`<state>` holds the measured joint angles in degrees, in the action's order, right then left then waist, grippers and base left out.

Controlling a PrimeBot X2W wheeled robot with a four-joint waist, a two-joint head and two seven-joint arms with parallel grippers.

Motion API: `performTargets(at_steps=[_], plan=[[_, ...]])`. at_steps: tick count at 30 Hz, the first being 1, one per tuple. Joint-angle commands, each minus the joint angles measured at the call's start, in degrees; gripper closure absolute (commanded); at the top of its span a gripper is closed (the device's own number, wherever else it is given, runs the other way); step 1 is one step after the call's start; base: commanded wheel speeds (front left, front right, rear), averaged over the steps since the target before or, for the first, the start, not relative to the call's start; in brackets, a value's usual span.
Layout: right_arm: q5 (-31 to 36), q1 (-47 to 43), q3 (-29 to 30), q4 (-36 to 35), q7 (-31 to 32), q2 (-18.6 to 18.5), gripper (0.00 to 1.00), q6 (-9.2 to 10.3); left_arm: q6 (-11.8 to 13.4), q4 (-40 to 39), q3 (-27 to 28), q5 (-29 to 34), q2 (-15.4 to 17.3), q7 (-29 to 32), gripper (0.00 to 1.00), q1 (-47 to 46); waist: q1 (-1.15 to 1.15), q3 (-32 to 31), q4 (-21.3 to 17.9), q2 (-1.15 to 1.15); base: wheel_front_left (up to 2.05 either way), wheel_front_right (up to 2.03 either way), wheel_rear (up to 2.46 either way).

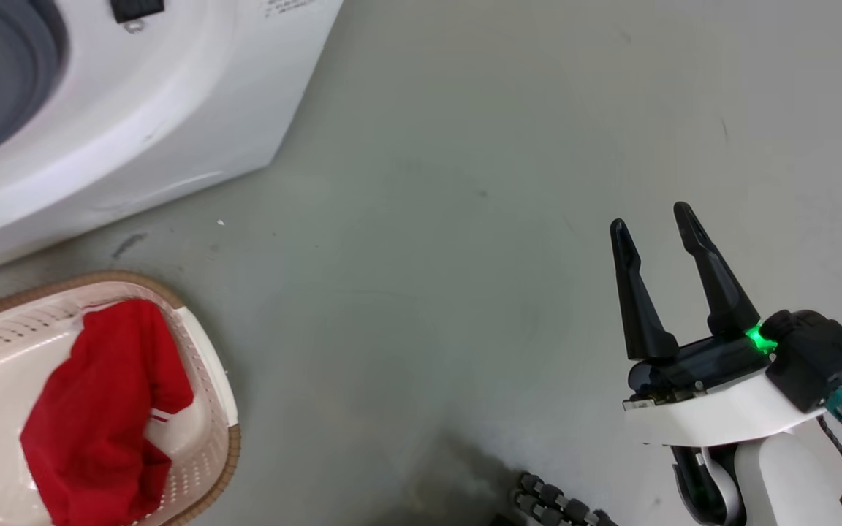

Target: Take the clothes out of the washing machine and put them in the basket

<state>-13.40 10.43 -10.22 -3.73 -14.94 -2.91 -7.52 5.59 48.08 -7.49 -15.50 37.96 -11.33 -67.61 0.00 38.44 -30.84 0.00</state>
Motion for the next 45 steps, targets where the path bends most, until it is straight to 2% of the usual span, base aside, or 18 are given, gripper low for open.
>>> performTargets(at_steps=[1,12,19,25,29,38,45], plan=[[0.5,-0.6,0.4,0.2,-0.3,0.0,0.0,0.06,0.3,-0.4,0.5,-0.9,-1.0,-1.5,1.0,2.2,0.0,-2.8,1.5,0.0,0.0,0.0,0.0],[3.0,-3.5,3.0,0.1,2.1,0.0,0.0,0.05,1.8,-11.5,2.6,-3.6,-7.3,-4.0,1.0,19.3,0.0,-14.3,6.4,0.0,0.0,0.0,0.0],[3.9,-5.4,3.5,-0.3,3.7,0.0,0.0,0.05,2.7,-18.8,2.7,-4.7,-9.8,-3.9,1.0,28.5,0.0,-20.1,9.0,0.0,0.0,0.0,0.0],[4.3,-8.2,4.3,-1.2,5.3,0.0,0.0,0.05,4.5,-28.8,1.8,-6.2,-12.5,-2.2,1.0,38.8,0.0,-26.1,12.3,0.0,0.0,0.0,0.0],[5.0,-9.0,4.7,-1.8,6.1,0.0,0.0,0.05,5.0,-33.2,1.4,-6.7,-13.1,-1.0,1.0,42.3,0.0,-28.0,13.8,0.0,0.0,0.0,0.0],[6.5,-11.7,7.5,-4.5,8.3,0.0,0.0,0.05,8.2,-48.0,-1.0,-6.0,-15.0,2.0,1.0,52.6,0.0,-32.5,19.4,0.0,0.0,0.0,0.0],[7.2,-13.5,8.8,-5.7,9.7,0.0,0.0,0.05,10.1,-56.2,-3.3,-5.4,-15.9,4.4,1.0,60.0,0.0,-35.1,23.6,0.0,0.0,0.0,0.0]])
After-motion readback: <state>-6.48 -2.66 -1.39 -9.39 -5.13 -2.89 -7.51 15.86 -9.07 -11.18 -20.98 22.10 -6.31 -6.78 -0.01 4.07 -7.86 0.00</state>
